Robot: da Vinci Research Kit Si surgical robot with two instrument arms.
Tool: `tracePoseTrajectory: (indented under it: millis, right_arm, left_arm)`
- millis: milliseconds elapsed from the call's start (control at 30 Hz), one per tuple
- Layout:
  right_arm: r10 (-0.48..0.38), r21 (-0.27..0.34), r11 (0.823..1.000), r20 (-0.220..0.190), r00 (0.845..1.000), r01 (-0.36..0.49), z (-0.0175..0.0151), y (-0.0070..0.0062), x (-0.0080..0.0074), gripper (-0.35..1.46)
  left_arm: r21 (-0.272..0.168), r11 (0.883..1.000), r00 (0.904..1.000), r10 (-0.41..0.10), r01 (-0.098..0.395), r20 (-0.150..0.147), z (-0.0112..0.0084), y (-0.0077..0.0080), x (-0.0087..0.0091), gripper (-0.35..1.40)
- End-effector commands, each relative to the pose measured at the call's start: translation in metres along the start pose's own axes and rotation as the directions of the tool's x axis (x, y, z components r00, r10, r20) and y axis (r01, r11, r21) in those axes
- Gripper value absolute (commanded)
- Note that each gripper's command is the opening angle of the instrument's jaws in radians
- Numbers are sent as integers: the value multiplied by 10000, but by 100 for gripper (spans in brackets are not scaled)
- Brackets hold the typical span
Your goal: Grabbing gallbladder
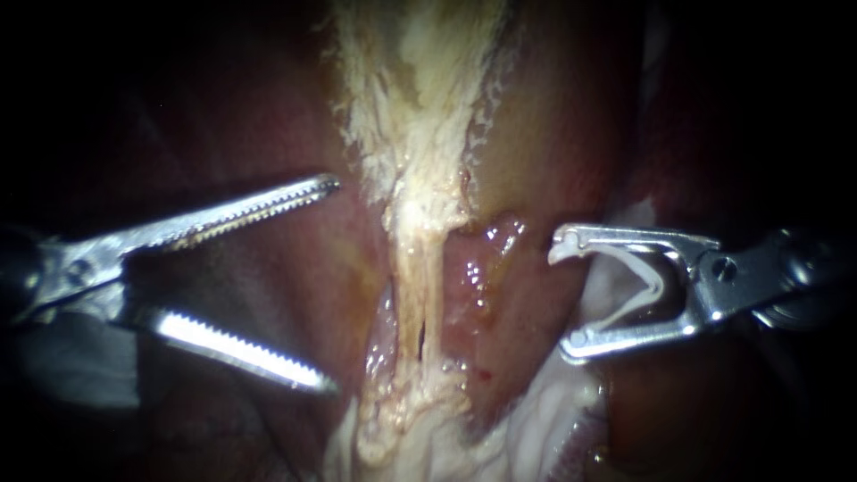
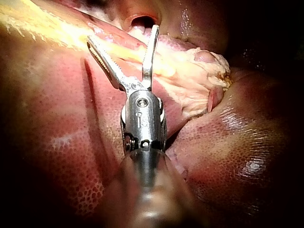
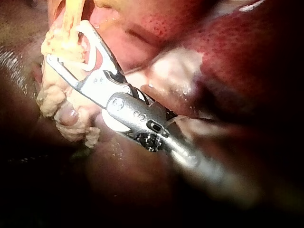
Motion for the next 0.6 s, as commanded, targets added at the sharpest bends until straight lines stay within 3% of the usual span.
tracePoseTrajectory:
  millis: [33, 200, 267, 300, 367, 400, 600]
  right_arm:
    - [-1, 3, 10000, -1, 10000, 1, 0, 0, 0, 57]
    - [-2, 5, 10000, 0, 10000, 2, 0, 0, 0, 57]
    - [-2, 6, 10000, 2, 10000, 2, 0, 0, 0, 57]
    - [-3, 6, 10000, 2, 10000, 3, -1, 0, 0, 57]
    - [-3, 6, 10000, 2, 10000, 3, -1, 0, 0, 57]
    - [-3, 6, 10000, 2, 10000, 3, -1, 0, 0, 57]
    - [-3, 8, 10000, 4, 10000, 3, -1, 0, 0, 57]
  left_arm:
    - [0, 10000, 10000, -59, 59, 0, 0, 0, 0, 99]
    - [-254, 9966, 9969, -785, 783, -42, 4, 1, -2, 88]
    - [-532, 9889, 9901, -1396, 1388, -118, 10, 2, -5, 84]
    - [-716, 9799, 9821, -1877, 1863, -132, 14, 2, -6, 83]
    - [-1038, 9667, 9716, -2364, 2337, -137, 22, 3, -9, 83]
    - [-1294, 9528, 9605, -2780, 2746, -90, 27, 3, -10, 79]
    - [-2157, 9098, 9266, -3728, 3546, -492, 48, 7, -12, 66]
